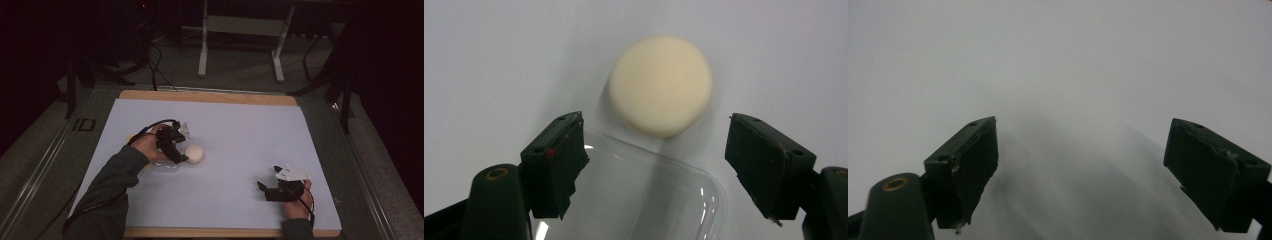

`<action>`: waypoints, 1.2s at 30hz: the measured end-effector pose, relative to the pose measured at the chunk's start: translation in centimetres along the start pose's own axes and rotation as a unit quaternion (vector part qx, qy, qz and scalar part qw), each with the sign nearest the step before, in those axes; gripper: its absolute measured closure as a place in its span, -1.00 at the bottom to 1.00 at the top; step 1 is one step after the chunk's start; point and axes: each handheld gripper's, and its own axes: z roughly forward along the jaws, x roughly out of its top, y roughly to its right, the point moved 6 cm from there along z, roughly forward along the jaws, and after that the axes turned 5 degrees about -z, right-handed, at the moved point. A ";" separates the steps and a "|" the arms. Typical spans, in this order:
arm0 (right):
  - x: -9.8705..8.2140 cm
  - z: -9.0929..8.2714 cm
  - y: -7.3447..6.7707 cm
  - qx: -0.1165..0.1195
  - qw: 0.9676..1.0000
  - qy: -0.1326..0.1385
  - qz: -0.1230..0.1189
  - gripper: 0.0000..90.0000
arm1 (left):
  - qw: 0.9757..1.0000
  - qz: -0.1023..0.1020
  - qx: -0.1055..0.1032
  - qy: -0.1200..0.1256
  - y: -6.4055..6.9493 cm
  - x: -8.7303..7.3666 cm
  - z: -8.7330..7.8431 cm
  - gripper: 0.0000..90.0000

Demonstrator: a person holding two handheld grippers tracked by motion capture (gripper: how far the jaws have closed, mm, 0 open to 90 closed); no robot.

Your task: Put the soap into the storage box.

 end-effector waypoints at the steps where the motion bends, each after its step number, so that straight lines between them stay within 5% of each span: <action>1: 0.0 0.0 0.0 0.000 1.000 0.000 0.000 -0.69 | 1.000 0.001 -0.001 -0.002 0.0 0.1 0.1 -0.46; 18: 0.0 0.0 0.0 0.001 1.000 -0.002 0.001 -0.69 | 1.000 -0.001 -0.016 -0.021 -0.2 0.9 1.6 -0.51; 36: 0.0 0.0 0.0 0.002 1.000 -0.002 0.001 -0.69 | 0.997 -0.004 -0.026 -0.068 -0.4 1.7 3.5 -0.64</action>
